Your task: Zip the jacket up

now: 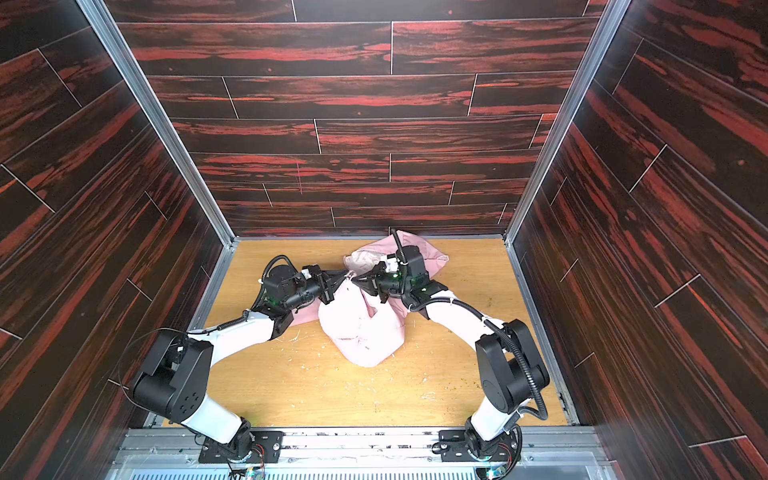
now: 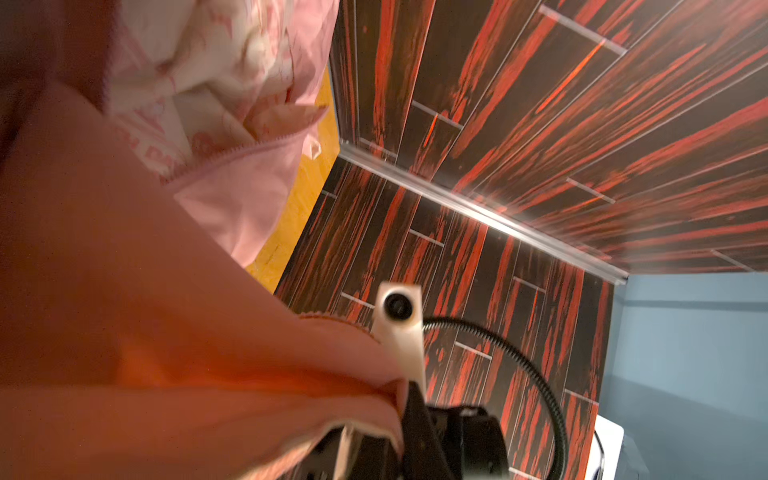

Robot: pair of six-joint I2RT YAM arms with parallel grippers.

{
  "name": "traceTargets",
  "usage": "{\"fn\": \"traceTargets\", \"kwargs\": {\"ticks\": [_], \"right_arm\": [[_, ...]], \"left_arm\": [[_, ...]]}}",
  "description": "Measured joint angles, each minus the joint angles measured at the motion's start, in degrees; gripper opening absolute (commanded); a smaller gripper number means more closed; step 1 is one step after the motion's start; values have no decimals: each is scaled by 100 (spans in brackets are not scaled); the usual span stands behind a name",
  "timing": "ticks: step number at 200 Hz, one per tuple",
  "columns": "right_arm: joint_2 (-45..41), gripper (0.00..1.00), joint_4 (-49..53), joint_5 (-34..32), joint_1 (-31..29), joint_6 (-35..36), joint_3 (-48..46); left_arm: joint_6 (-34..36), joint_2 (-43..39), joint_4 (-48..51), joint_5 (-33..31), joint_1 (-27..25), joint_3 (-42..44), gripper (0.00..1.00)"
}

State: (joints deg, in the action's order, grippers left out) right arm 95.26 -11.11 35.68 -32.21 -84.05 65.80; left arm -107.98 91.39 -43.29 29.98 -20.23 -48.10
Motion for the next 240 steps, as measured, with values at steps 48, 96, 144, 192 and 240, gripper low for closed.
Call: {"fn": "traceTargets", "kwargs": {"ticks": [48, 96, 144, 192, 240], "right_arm": [[0, 15, 345, 411, -179, 4, -94], [0, 36, 369, 455, -164, -28, -96], [-13, 44, 72, 422, -164, -365, -105], [-138, 46, -605, -9, -214, -1263, -339], [-192, 49, -1193, -649, -402, -1797, -592]], "left_arm": [[0, 0, -22, -544, 229, 0, 0], [0, 0, -48, -605, 216, 0, 0], [0, 0, -103, -601, 216, 0, 0], [-31, 0, -131, -599, 127, 0, 0], [-138, -61, -153, -595, -15, 2, 0]]}}
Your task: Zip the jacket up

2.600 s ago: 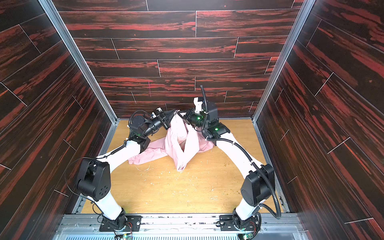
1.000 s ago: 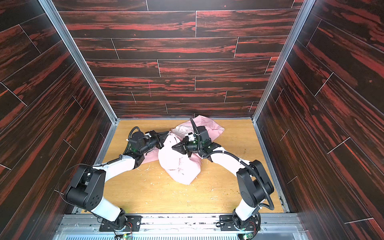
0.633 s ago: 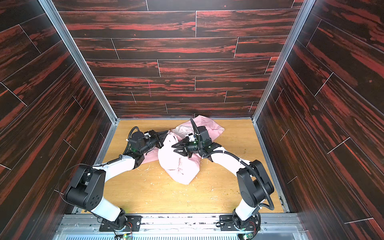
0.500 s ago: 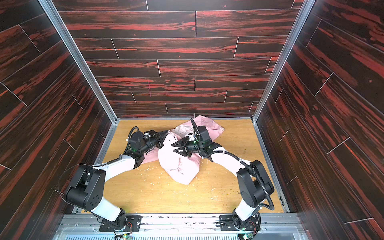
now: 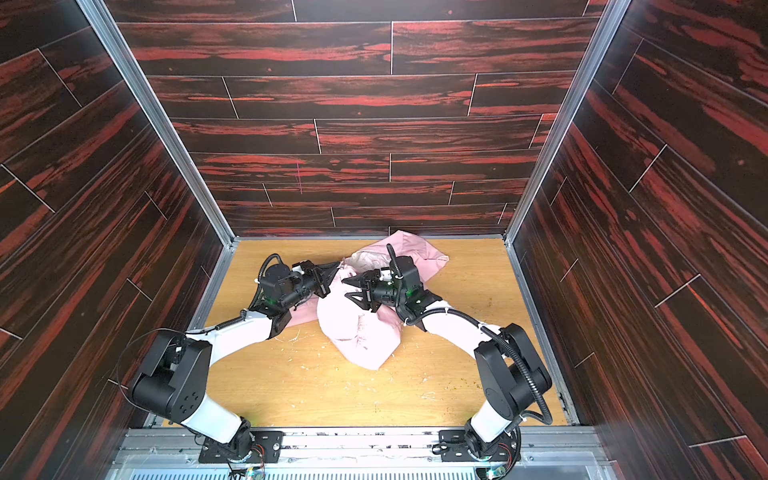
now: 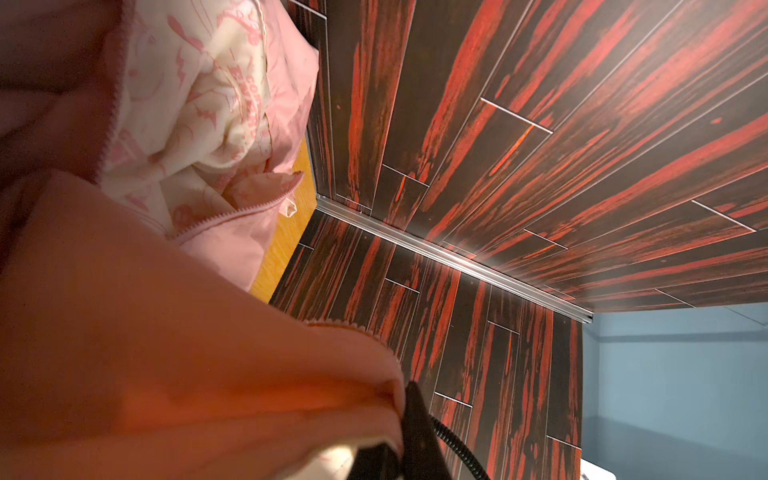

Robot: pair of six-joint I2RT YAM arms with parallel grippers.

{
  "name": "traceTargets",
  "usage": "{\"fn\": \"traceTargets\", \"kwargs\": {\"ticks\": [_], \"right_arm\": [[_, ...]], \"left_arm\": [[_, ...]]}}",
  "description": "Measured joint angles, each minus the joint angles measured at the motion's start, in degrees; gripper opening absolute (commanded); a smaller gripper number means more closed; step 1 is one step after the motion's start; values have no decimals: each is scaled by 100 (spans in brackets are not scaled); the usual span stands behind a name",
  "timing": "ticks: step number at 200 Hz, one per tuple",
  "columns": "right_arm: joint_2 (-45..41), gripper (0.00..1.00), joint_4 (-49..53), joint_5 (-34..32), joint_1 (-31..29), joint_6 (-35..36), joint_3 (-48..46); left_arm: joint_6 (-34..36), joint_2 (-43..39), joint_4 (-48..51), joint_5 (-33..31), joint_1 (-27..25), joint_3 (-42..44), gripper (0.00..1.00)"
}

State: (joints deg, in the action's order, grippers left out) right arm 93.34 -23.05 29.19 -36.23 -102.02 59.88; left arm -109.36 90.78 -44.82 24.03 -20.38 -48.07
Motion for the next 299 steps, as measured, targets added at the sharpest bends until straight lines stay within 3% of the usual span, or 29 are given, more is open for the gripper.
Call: {"fn": "traceTargets", "kwargs": {"ticks": [129, 248, 299], "right_arm": [[-153, 48, -813, -1521, -372, -295, -487], [-328, 50, -1084, -1843, -496, -153, -520], [-345, 46, -1113, -2072, -463, -289, -647]], "left_arm": [[-216, -612, -24, 208, -70, 525, 0], [-343, -614, -157, 295, -74, 557, 0], [-343, -614, -160, 295, -74, 555, 0]]}}
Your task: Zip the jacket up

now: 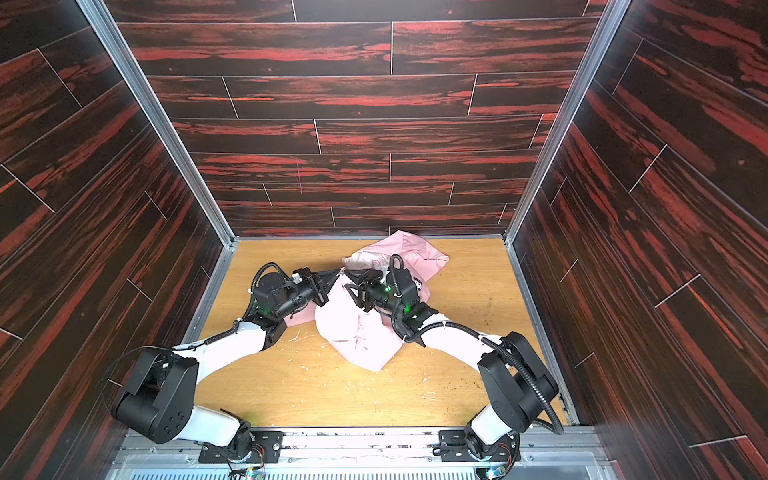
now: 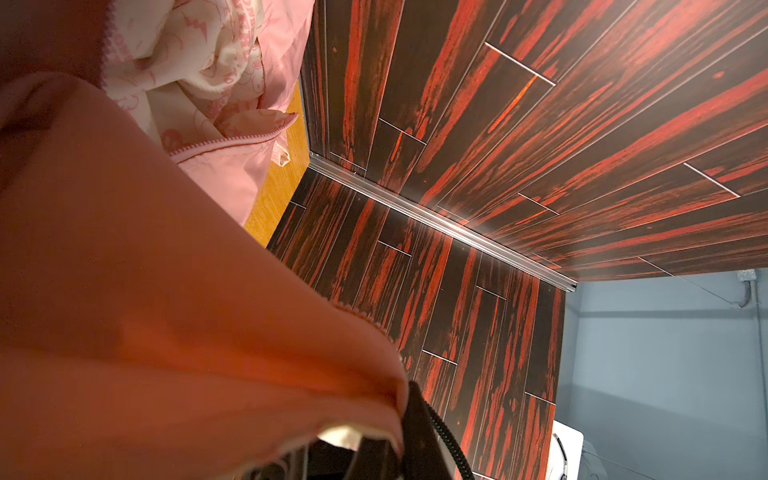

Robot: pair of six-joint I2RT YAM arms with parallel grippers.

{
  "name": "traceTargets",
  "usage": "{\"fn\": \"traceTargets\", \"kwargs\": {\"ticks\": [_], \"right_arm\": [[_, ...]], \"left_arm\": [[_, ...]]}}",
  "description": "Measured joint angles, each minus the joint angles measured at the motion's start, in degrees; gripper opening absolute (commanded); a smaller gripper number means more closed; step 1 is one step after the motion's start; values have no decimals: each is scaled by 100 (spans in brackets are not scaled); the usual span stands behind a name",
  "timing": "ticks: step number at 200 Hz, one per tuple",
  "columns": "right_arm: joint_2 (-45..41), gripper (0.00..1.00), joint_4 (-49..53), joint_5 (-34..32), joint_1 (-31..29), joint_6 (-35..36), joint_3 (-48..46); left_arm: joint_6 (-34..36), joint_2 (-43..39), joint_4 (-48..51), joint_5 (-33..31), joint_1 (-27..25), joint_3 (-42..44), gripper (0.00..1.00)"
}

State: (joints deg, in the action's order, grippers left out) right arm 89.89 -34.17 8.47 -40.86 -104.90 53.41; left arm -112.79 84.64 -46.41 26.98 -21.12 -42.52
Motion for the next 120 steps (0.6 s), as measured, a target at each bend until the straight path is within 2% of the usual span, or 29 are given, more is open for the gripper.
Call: {"fn": "traceTargets", "kwargs": {"ticks": [44, 120], "right_arm": [[0, 39, -66, -214, 17, -140, -109], [2, 39, -208, -354, 39, -238, -70]], "left_arm": [[4, 0, 2, 2, 0, 2, 0], [9, -11, -13, 9, -26, 48, 0]]}}
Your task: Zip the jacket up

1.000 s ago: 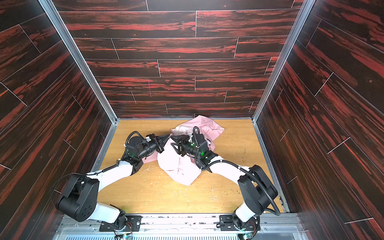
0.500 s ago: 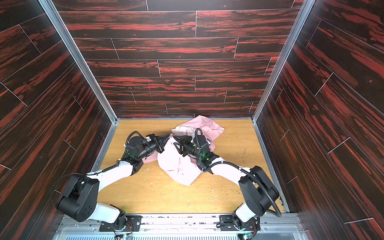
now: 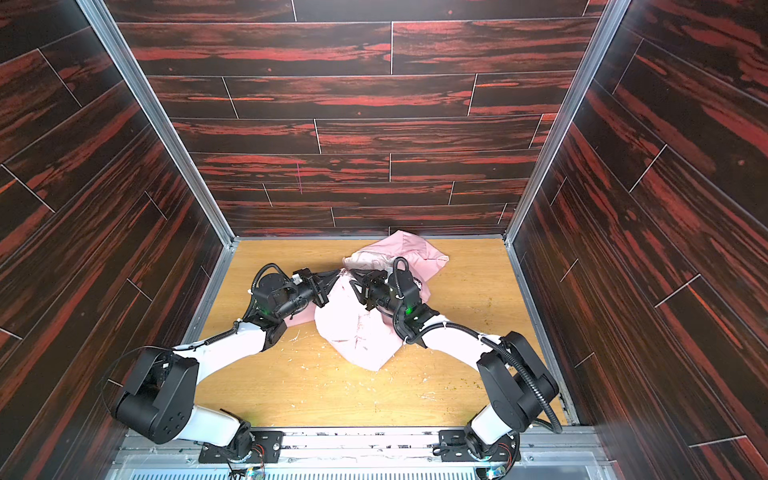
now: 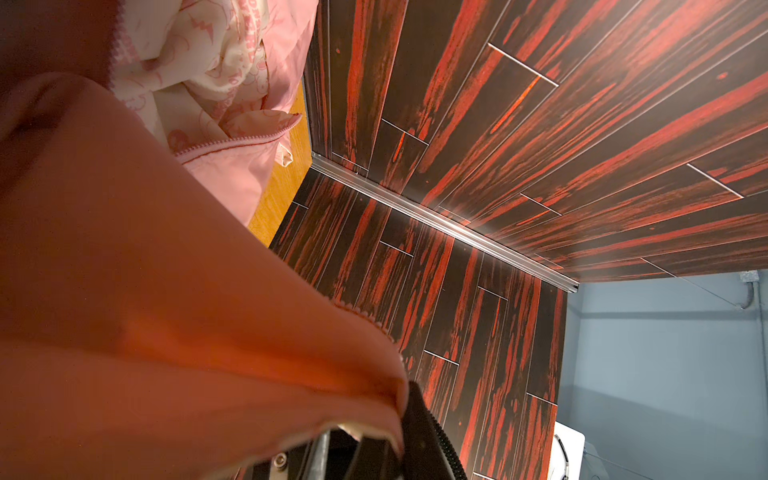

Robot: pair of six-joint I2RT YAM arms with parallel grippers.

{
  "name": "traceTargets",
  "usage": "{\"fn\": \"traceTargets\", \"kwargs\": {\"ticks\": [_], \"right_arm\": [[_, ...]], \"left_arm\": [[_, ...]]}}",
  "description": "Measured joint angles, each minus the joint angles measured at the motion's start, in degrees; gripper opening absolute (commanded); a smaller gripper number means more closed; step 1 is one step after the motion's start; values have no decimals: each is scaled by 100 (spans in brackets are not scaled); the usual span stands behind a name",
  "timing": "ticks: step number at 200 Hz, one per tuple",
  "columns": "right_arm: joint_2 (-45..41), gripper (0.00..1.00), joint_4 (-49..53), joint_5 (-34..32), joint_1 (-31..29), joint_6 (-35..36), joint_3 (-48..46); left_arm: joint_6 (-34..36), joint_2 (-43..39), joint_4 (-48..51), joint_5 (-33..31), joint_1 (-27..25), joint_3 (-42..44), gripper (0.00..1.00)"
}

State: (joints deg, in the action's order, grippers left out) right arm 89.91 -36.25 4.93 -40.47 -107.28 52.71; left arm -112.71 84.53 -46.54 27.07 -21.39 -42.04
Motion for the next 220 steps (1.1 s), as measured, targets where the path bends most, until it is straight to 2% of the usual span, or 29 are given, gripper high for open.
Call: {"fn": "traceTargets", "kwargs": {"ticks": [136, 168, 220], "right_arm": [[90, 40, -190, 87, 37, -190, 4], [90, 44, -197, 149, 37, -223, 4], [90, 45, -197, 192, 44, -238, 4]], "left_arm": [[66, -138, 11, -4, -7, 0, 0], [83, -190, 24, -7, -13, 7, 0], [125, -249, 39, -7, -17, 72, 0]]}}
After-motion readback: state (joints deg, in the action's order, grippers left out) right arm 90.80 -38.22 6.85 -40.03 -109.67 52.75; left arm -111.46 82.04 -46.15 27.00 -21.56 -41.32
